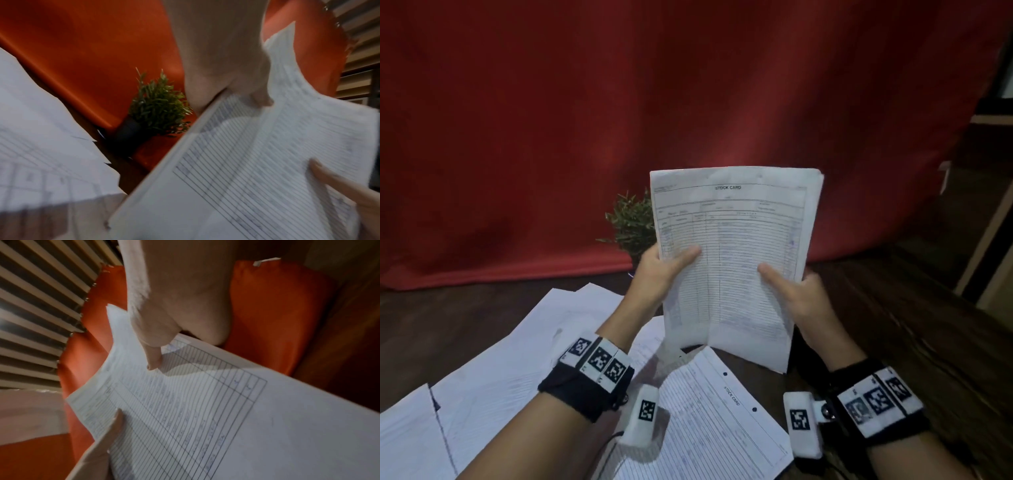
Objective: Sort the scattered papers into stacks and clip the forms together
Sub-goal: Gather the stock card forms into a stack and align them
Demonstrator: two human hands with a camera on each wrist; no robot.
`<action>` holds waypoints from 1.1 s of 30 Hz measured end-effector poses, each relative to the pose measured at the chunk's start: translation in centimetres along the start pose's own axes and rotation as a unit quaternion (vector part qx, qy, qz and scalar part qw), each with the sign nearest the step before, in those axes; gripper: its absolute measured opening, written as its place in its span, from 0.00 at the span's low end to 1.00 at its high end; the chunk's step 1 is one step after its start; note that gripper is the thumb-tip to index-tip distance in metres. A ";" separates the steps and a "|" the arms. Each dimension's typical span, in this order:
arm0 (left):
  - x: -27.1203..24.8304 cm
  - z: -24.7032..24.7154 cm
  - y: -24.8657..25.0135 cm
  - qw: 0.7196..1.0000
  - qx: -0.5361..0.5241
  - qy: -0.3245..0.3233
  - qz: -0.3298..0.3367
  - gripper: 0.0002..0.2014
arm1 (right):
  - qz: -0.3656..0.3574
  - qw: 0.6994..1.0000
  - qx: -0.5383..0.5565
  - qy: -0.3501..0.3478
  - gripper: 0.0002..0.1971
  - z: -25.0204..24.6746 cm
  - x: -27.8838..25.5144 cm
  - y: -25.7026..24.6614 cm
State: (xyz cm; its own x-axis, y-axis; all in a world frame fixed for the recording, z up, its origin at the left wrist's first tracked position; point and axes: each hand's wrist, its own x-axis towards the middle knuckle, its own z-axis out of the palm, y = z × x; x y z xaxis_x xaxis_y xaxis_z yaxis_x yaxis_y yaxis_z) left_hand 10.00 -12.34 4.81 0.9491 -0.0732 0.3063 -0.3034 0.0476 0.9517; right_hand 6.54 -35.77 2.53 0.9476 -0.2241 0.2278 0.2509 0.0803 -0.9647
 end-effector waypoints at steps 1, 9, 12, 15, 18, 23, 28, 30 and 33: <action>0.0 -0.6 -0.3 0.999 0.020 -0.033 -0.020 0.16 | 0.017 1.000 -0.005 -0.004 0.11 -0.1 0.1 0.5; -0.6 -6.1 -1.1 0.850 0.468 -0.196 -0.143 0.13 | -0.035 0.996 -0.053 0.065 0.10 -1.1 1.1 -0.3; -4.0 -4.7 -1.6 0.707 0.628 -0.271 -0.182 0.22 | -0.053 0.992 -0.044 0.105 0.20 -1.9 1.6 -0.9; -7.1 -3.1 -1.6 0.638 0.666 -0.315 -0.225 0.36 | -0.048 0.990 -0.033 0.129 0.35 -2.6 1.6 -1.5; -8.0 -3.1 -1.9 0.638 0.669 -0.307 -0.224 0.39 | -0.044 0.991 -0.030 0.121 0.32 -2.9 1.2 -2.2; -7.9 -4.6 -2.9 0.715 0.596 -0.269 -0.248 0.29 | -0.067 0.990 -0.043 0.118 0.29 -2.9 0.9 -2.6; -5.1 -10.4 -1.9 0.808 0.503 -0.181 -0.247 0.17 | -0.072 0.990 -0.034 0.115 0.37 -3.6 1.3 -2.1; -3.5 -14.4 -1.3 0.821 0.492 -0.105 -0.271 0.15 | -0.058 0.993 -0.026 0.104 0.41 -4.1 1.8 -1.7; -1.5 -21.0 -1.3 0.823 0.483 0.000 -0.297 0.12 | -0.042 0.996 -0.004 0.079 0.42 -4.4 2.5 -1.1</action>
State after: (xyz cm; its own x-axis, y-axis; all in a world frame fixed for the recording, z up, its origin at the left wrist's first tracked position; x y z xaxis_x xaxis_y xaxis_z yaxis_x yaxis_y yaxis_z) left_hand 10.69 8.63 2.66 0.9542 0.2021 -0.2206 0.2892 -0.8119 0.5071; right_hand 7.78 -40.71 3.59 0.8798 -0.3800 0.2856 0.3264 0.0461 -0.9441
